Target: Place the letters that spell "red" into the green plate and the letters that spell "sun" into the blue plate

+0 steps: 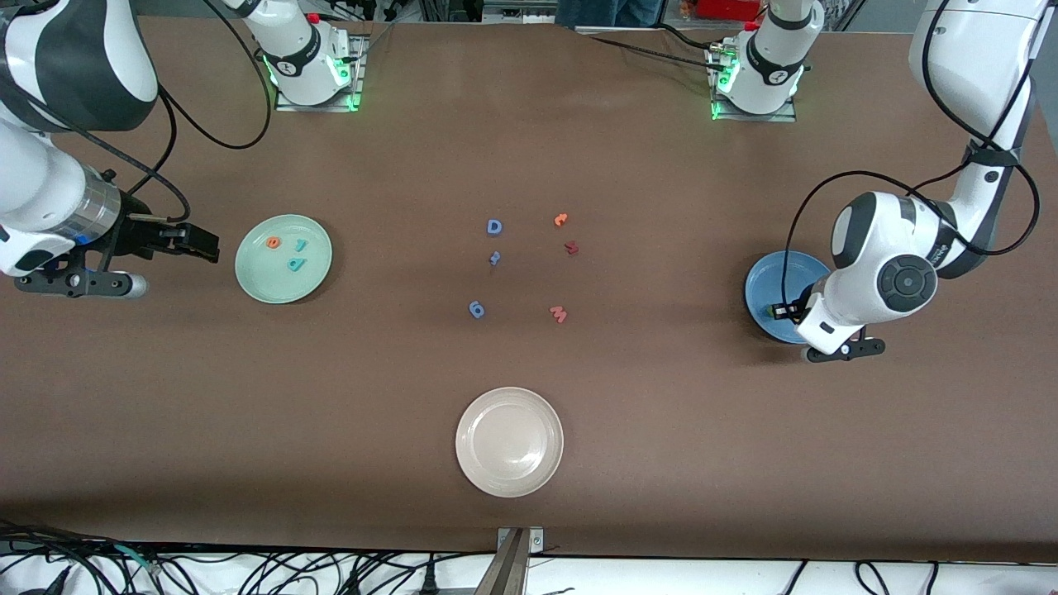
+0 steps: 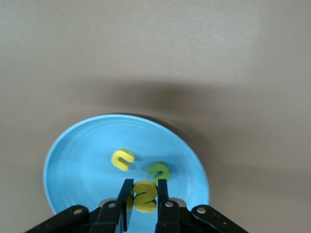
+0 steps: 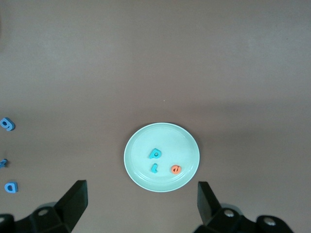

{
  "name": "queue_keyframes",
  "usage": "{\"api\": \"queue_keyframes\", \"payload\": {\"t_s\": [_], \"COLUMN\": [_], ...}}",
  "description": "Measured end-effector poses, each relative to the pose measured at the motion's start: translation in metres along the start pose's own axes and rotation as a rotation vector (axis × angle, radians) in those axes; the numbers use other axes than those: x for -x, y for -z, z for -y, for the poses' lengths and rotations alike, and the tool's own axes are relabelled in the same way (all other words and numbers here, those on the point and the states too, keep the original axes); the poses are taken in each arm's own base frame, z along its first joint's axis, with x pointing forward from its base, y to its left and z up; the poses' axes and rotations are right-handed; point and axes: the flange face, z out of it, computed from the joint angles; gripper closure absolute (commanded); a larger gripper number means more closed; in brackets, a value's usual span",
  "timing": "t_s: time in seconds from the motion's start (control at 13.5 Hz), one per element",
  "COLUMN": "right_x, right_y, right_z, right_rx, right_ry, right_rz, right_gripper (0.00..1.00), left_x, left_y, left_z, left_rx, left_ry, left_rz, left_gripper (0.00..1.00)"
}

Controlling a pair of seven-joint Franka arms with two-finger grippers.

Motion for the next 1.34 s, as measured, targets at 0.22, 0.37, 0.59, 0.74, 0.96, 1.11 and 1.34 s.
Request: {"api": "queue_keyframes", "payload": {"t_s": [0.22,0.37,0.59,0.74,0.96,1.11,1.34], "right_x": [0.000,0.000,0.001,0.001,0.001,0.001,0.001], "right_y": [0.000,0.001,0.002,0.003,0.003,0.005,0.006], "right_z": [-0.001,-0.001,-0.001,-0.001,-0.001,-0.002,-0.007], "right_rx": [0.000,0.000,0.000,0.000,0.000,0.000,-0.001], "right_ry": [-0.001,-0.001,-0.002,-0.002,-0.003,-0.005,-0.013], "right_rz": [0.000,-0.001,-0.004,-0.004,-0.005,-0.010,-0.012], "right_gripper": [0.00,0.00,0.00,0.00,0.00,0.00,0.00], "left_x": [-0.002,-0.003,0.002,0.011,0.031,0.051,0.082], "left_y": [0.000,0.006,0.027,0.052,0.103,0.141,0.227], "left_z": [0.011,0.011,0.013,0.017,0.044,0.071,0.073], "left_rx": [-0.002,-0.002,0.010,0.027,0.046,0.052,0.030], "left_ry": [-0.014,-0.017,-0.076,-0.129,-0.182,-0.209,-0.216], "left_rz": [-0.002,-0.012,-0.016,-0.001,0.002,0.010,-0.017], "left_gripper": [0.00,0.00,0.00,0.00,0.00,0.00,0.00]}}
